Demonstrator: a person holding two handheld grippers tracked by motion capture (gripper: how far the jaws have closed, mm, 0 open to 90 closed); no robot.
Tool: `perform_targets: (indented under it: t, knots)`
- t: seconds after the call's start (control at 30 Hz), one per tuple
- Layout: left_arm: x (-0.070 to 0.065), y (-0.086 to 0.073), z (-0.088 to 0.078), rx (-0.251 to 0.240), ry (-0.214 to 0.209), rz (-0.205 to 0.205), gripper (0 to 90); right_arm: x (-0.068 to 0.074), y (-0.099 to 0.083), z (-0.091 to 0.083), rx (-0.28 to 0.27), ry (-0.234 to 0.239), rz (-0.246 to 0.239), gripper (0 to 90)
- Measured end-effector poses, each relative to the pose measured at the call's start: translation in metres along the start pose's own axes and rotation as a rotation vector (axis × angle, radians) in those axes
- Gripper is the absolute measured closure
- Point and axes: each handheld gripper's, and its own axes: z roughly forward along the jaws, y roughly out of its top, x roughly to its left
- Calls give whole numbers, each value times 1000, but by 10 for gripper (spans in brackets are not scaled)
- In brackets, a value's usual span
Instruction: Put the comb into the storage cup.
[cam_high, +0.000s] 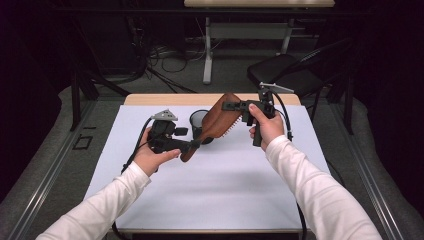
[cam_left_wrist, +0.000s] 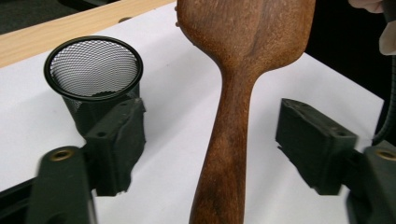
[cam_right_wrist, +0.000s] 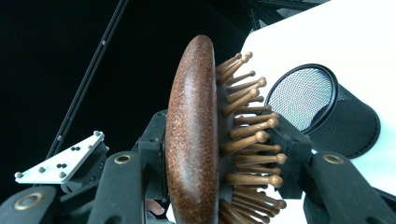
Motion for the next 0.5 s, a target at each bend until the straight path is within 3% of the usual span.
perform_targets:
  t: [0.1,0.17,0.33,0.4,0.5]
  knots:
    - [1,1,1,8,6,-13,160,0,0,-1,3,-2,-2,488]
    - [1,1,1,-4,19,-2,148,0,0,-1,-4,-1,0,488]
    - [2,1,3,-24,39,18,19,1,1,-2,-7,-7,-3,488]
    - [2,1,3,-17,49,23,5,1,1,-3,-11,-10,-4,487]
    - [2,1,3,-24,44,-2,5,2,2,-4,-14,-11,-5,487]
